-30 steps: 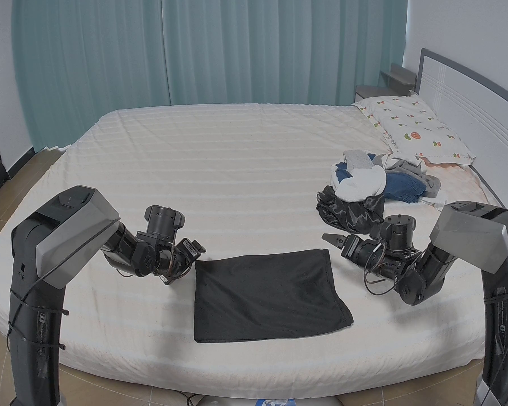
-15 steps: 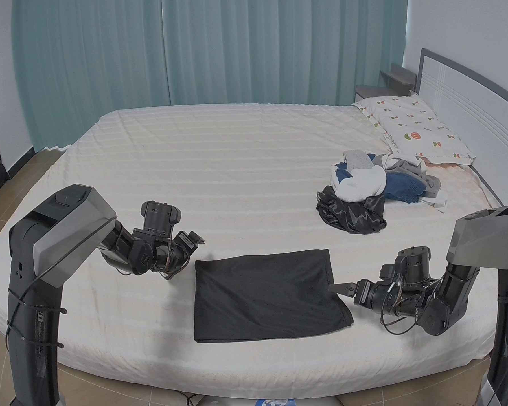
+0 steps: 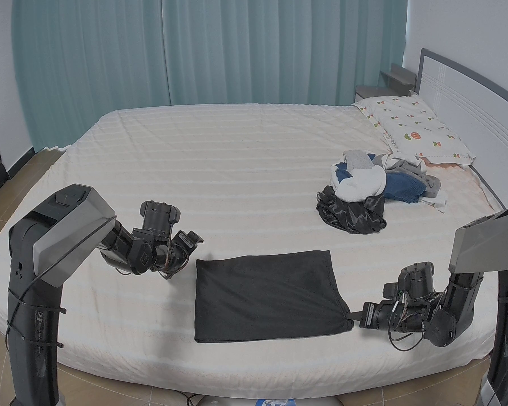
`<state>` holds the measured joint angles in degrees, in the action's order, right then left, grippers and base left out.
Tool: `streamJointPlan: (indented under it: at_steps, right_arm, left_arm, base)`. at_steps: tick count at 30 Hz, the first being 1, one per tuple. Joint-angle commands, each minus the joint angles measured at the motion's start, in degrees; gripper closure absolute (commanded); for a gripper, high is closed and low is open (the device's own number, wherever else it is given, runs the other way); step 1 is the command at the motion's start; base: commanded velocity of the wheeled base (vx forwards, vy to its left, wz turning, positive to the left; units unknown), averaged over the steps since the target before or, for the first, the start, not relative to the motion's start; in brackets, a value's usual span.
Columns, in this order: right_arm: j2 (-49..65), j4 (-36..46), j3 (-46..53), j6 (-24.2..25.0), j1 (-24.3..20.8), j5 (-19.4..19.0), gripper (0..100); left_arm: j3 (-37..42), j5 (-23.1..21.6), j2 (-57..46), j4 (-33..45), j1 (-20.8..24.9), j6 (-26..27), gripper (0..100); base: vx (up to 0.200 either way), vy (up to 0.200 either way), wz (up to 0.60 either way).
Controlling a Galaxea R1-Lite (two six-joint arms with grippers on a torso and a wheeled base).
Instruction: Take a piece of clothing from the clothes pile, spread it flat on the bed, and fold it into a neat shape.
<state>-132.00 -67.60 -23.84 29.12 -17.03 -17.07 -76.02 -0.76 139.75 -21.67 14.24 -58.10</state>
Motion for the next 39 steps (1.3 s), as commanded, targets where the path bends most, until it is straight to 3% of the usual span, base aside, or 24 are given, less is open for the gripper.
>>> streamJointPlan:
  at_steps: [1, 8, 9, 15, 17, 27, 32, 39]
  right_arm:
    - [0.1, -0.1, 1.4, -0.1, 0.2, 0.0, 100]
    - [0.1, -0.3, 1.7, -1.3, 0.2, -0.2, 100]
    - [0.1, -0.3, 1.6, -1.2, 0.2, -0.2, 0]
    - [1.0, -5.1, 1.7, 0.4, 1.6, -0.2, 0]
    - [0.5, -9.1, 1.0, 4.5, 3.4, -0.4, 0]
    - [-3.0, -9.3, -9.1, 18.2, 9.6, -0.3, 0]
    - [-3.0, -9.8, -10.2, 21.1, 10.6, -0.4, 0]
    - [-3.9, -9.8, -10.7, 21.2, 10.1, -0.4, 0]
  left_arm:
    - [0.0, 0.1, 0.0, 0.0, 0.0, 0.0, 0]
    - [-0.1, 0.1, 0.1, 0.1, 0.0, 0.1, 0]
    - [0.0, 0.1, 0.1, 0.0, 0.0, 0.1, 0]
    - [0.5, 0.0, -0.4, 0.1, 0.0, 0.1, 0]
    - [1.0, -0.5, -0.9, 0.1, 0.0, 0.1, 0]
    - [1.8, -0.6, -1.0, -0.1, 0.5, 0.3, 0]
    - [1.9, -0.6, -1.1, 0.0, 0.6, 0.5, 0]
    - [2.5, -0.7, -2.4, -0.8, 1.4, 0.0, 0]
  base:
    - [0.000, 0.000, 0.00]
    - [0.000, 0.000, 0.00]
    - [0.000, 0.000, 0.00]
    - [0.000, 0.000, 0.00]
    - [0.000, 0.000, 0.00]
    - [-0.020, 0.000, 0.00]
    - [-0.200, 0.000, 0.00]
    - [0.000, 0.000, 0.00]
